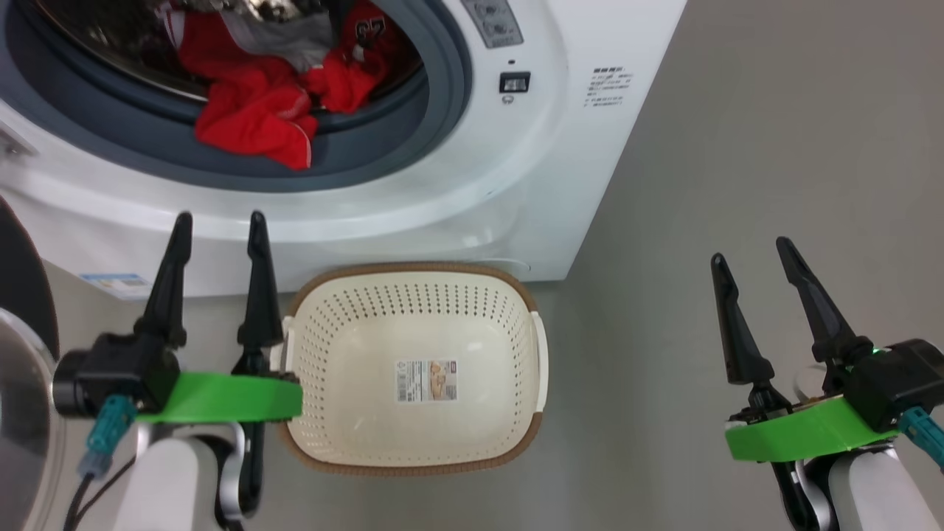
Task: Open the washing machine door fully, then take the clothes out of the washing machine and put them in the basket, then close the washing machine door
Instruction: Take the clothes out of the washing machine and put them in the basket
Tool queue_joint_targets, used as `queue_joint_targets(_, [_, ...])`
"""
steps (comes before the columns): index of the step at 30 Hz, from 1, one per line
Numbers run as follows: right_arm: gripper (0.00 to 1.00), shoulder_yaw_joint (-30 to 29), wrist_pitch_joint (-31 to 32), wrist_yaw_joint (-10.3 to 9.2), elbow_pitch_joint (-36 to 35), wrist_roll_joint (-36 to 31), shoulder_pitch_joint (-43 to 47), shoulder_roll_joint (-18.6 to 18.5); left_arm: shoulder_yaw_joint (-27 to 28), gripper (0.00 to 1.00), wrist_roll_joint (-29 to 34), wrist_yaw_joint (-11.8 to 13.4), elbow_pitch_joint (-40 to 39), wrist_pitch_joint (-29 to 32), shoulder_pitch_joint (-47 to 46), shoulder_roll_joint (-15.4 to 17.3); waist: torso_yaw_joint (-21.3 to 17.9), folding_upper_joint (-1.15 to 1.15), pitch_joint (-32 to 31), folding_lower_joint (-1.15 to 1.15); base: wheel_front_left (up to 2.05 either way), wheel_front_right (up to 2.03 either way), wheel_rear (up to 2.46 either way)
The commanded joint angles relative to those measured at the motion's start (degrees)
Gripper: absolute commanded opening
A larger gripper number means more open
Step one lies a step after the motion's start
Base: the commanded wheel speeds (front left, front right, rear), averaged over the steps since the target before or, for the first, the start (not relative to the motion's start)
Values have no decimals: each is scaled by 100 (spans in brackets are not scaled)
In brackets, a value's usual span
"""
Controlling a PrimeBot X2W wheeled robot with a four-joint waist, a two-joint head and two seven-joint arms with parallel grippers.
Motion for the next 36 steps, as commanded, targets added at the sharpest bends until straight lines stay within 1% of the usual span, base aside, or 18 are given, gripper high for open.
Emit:
queue_joint_targets(1, [100, 133, -37, 26, -173, -72, -148, -40, 147, 100, -6, -22, -92, -22, -161, 77, 25, 0, 218, 0, 0, 0, 0])
queue_joint_targets(10, [100, 143, -37, 26, -265, -89, -394, -40, 213, 100, -21, -148, 384, -22, -955, 77, -6, 0, 664, 0, 0, 0, 0])
queue_joint_targets(20, [100, 173, -37, 26, -452, -107, -675, -40, 279, 100, 179, -189, 933, -22, -1846, 81, -61, 0, 1070, 0, 0, 0, 0])
queue_joint_targets(22, [100, 196, -37, 26, -484, -119, -718, -40, 318, 100, 160, -250, 1107, -22, -2113, 82, -73, 0, 1170, 0, 0, 0, 0])
queue_joint_targets(29, [100, 253, -37, 26, -495, -101, -774, -40, 431, 100, 212, -353, 1613, -22, -2798, 181, -126, 0, 1398, 0, 0, 0, 0])
queue_joint_targets(36, [100, 313, -37, 26, -475, -85, -854, -40, 492, 100, 219, -386, 2285, -22, -3370, 268, -201, 0, 1546, 0, 0, 0, 0])
